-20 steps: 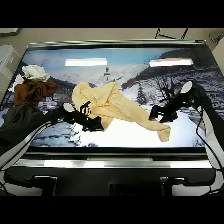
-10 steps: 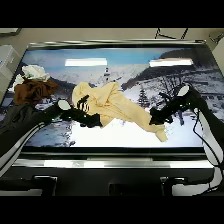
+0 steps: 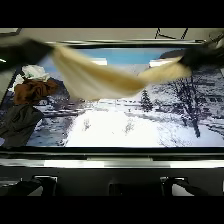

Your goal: Fold the clothes and pants, and hang the long-sleeved shirts on hangers.

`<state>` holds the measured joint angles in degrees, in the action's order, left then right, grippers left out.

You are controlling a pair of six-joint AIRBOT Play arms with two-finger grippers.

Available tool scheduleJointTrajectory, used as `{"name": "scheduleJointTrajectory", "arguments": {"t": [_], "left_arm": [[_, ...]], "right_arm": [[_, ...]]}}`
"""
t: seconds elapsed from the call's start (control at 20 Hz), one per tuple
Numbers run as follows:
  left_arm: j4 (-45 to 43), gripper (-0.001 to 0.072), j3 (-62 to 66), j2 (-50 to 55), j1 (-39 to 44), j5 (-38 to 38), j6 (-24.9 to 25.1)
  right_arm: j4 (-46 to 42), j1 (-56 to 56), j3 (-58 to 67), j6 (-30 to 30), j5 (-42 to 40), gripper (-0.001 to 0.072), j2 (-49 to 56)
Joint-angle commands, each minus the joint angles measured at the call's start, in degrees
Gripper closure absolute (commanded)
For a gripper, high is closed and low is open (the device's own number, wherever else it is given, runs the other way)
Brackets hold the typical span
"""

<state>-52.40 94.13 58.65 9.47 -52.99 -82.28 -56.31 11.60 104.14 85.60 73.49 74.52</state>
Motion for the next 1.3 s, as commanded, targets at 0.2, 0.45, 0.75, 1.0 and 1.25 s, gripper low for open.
{"name": "scheduleJointTrajectory", "arguments": {"t": [0.2, 0.45, 0.75, 1.0, 1.25], "left_arm": [[-3.17, 0.0685, 12.24, -15.34, -2.14, 12.87, -0.02], [-13.51, 0.0685, 12.24, -14.53, -2.14, 8.85, -1.07], [-26.82, 0.0685, -0.70, -4.81, -2.14, 0.70, -4.33], [-28.65, 0.0685, -11.13, 14.49, -2.56, 5.07, -6.54], [-28.30, 0.0682, -11.08, 29.40, -3.26, 2.75, -20.20]], "right_arm": [[-4.52, 3.08, 10.67, 3.39, -11.65, 0.0676, -23.89], [-7.34, 3.08, 10.64, 3.76, -12.04, 0.0676, -28.76], [-10.60, 3.06, 1.51, 6.69, 5.11, 0.0676, -16.63], [0.26, 0.15, -10.23, 7.28, -8.07, 0.0676, 5.81], [14.08, -4.20, -10.23, 9.79, -8.96, 0.0675, 23.65]]}}
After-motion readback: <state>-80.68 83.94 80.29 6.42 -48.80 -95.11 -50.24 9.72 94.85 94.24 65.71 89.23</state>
